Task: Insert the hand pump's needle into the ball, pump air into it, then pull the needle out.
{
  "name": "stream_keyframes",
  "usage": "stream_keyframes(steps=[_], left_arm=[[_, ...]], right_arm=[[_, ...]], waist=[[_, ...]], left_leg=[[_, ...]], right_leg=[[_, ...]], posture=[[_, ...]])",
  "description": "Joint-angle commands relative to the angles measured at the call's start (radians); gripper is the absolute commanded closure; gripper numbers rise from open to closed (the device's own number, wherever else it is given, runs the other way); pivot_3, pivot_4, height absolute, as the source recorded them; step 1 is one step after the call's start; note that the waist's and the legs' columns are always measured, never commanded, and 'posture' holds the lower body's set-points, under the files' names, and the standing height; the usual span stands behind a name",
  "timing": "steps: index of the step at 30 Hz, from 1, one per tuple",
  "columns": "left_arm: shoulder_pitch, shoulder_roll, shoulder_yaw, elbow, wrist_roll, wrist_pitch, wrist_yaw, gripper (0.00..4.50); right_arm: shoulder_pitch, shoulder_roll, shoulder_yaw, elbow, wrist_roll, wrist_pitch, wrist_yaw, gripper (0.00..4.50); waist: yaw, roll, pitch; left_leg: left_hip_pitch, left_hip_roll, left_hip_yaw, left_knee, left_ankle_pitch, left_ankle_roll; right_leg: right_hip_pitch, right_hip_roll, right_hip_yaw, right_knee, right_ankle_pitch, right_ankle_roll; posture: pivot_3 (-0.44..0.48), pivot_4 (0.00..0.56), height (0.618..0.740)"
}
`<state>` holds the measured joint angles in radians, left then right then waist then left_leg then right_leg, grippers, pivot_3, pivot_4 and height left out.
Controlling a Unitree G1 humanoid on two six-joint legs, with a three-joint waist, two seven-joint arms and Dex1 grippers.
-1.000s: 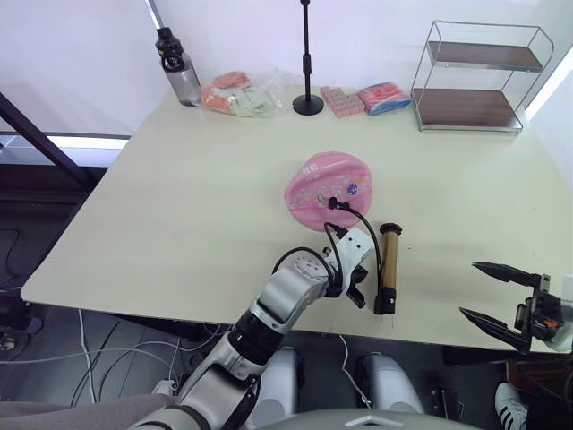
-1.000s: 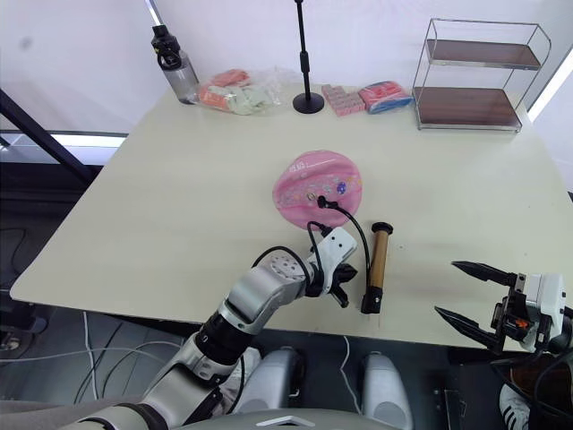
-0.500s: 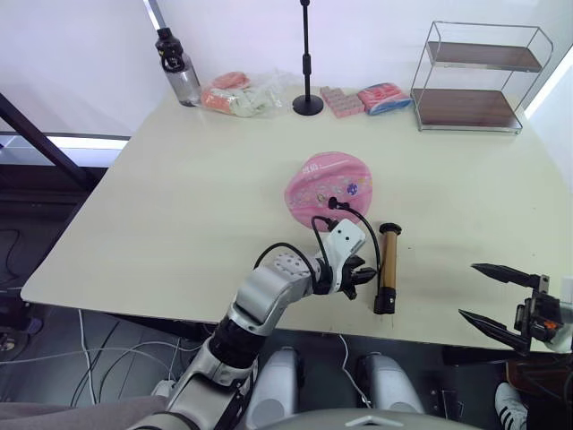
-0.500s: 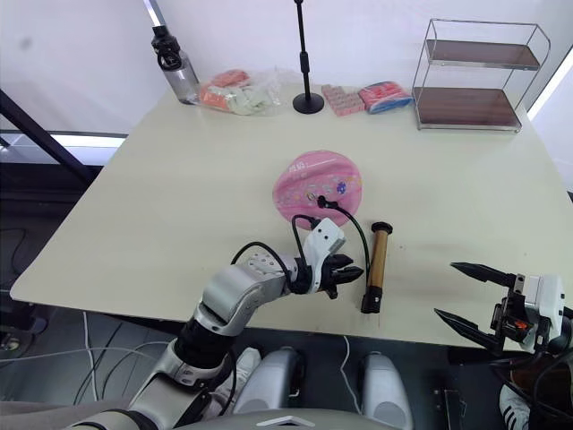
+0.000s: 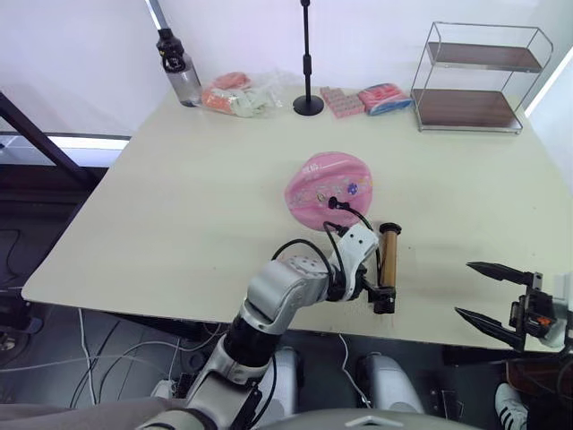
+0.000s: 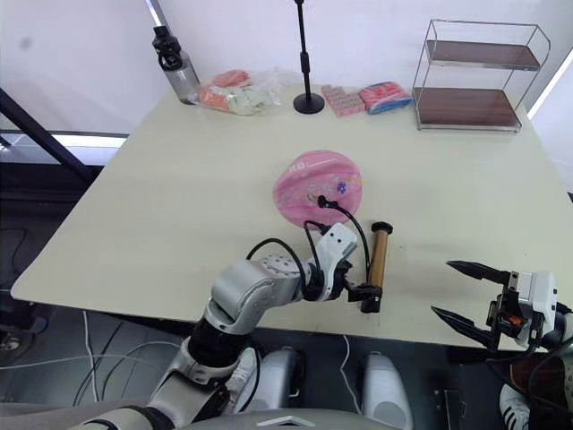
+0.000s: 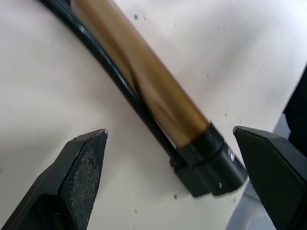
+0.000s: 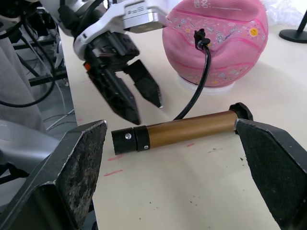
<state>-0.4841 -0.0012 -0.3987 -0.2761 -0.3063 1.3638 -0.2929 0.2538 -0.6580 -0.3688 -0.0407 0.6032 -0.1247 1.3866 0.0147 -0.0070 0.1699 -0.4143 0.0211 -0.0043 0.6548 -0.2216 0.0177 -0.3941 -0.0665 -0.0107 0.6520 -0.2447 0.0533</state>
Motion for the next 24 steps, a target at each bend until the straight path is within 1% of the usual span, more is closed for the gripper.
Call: stream_keyframes(steps=[1,6,9,13,19,24], left_arm=[[-0.035,-0.069,0.004,0.030,0.022,0.029,0.061,0.06],[-0.070,-0.159,0.032,0.096,0.050,0.073,0.136,0.06],[-0.089,-0.194,0.049,0.133,0.067,0.089,0.170,0.06],[-0.121,-0.219,0.049,0.198,0.100,0.076,0.216,0.06],[-0.129,-0.269,0.045,0.262,0.095,0.075,0.240,0.06],[-0.151,-0.304,0.087,0.325,0.089,0.043,0.263,0.06]], right_arm=[[-0.004,-0.004,-0.010,-0.008,0.012,-0.016,0.007,0.00],[-0.002,-0.002,-0.006,-0.009,0.010,-0.019,0.006,0.00],[-0.003,-0.002,-0.005,-0.009,0.010,-0.020,0.005,0.00],[-0.001,-0.003,-0.006,-0.014,0.012,-0.019,0.002,0.00],[0.005,-0.001,-0.006,-0.022,0.013,-0.018,-0.003,0.00],[0.014,0.003,-0.006,-0.028,0.013,-0.020,-0.006,0.00]], waist=[[-0.001,0.000,0.000],[-0.001,0.000,0.000],[-0.001,0.000,0.000],[-0.002,-0.001,0.000],[-0.003,-0.001,0.000],[-0.004,-0.002,-0.001]], left_leg=[[0.000,0.000,0.000,0.000,0.000,0.000],[0.000,0.000,0.000,0.000,0.000,0.000],[0.000,0.000,0.000,0.000,0.000,0.000],[0.000,0.000,0.000,0.000,0.000,0.000],[0.000,0.000,0.000,0.000,0.000,0.000],[0.001,0.000,-0.002,0.000,0.000,0.000]], right_leg=[[0.000,0.000,0.000,0.000,0.000,0.000],[0.000,0.000,0.000,0.000,0.001,0.001],[0.000,0.000,0.000,0.000,0.001,0.001],[-0.001,0.000,0.000,0.000,0.001,0.001],[0.000,0.000,0.000,0.000,0.001,0.001],[0.000,0.002,0.000,0.001,0.000,-0.001]], posture=[[0.000,0.150,0.740],[0.000,0.150,0.740],[0.000,0.150,0.740],[0.000,0.150,0.740],[0.000,0.150,0.740],[0.000,0.150,0.740]])
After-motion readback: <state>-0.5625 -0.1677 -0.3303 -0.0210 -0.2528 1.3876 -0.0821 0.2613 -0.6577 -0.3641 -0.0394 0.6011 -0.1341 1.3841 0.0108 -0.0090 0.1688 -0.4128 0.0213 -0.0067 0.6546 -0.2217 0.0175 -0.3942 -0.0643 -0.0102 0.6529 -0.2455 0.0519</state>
